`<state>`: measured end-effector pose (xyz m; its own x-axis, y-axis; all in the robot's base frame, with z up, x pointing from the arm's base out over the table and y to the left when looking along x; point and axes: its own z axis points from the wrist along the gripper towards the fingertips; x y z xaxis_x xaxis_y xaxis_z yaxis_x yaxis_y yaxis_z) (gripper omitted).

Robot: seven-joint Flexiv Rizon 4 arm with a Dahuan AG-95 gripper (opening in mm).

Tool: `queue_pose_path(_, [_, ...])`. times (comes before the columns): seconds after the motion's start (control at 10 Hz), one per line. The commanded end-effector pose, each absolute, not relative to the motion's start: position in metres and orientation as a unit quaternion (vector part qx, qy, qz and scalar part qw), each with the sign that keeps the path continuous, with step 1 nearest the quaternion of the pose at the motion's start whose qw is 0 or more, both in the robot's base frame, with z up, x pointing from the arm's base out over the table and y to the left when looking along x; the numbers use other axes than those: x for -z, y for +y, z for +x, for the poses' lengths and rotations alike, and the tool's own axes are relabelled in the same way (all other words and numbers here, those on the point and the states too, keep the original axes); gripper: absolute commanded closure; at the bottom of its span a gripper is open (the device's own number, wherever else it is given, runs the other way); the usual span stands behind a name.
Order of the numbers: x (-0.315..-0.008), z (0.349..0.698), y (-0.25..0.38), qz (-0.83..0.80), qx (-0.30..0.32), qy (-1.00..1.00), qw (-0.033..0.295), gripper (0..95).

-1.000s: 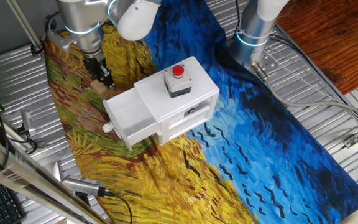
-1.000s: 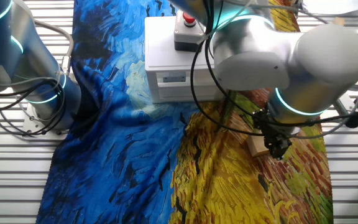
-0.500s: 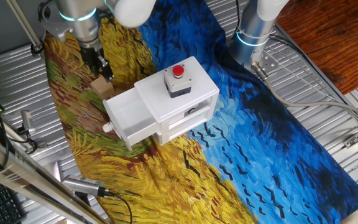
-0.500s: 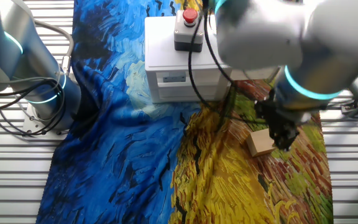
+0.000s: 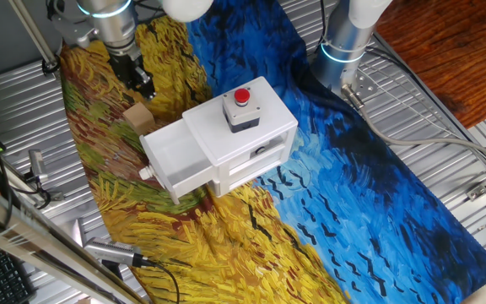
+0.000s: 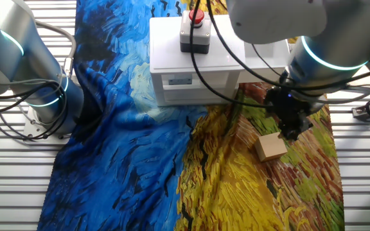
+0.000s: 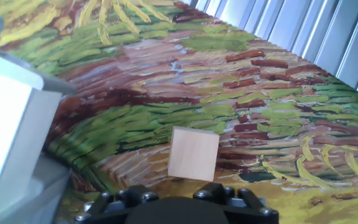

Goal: Take something out of a drawer

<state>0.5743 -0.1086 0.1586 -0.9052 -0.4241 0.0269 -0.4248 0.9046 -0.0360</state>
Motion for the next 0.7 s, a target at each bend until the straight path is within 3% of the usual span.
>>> queue_pose_path(0.1, [-0.1595, 0.5734, -0.1085, 0.19, -0.021, -0.981, 0.018, 95.0])
queue_pose_path(0.7, [-0.1595, 0.5734, -0.1085, 0.173, -0.024, -0.984, 0.02, 95.0])
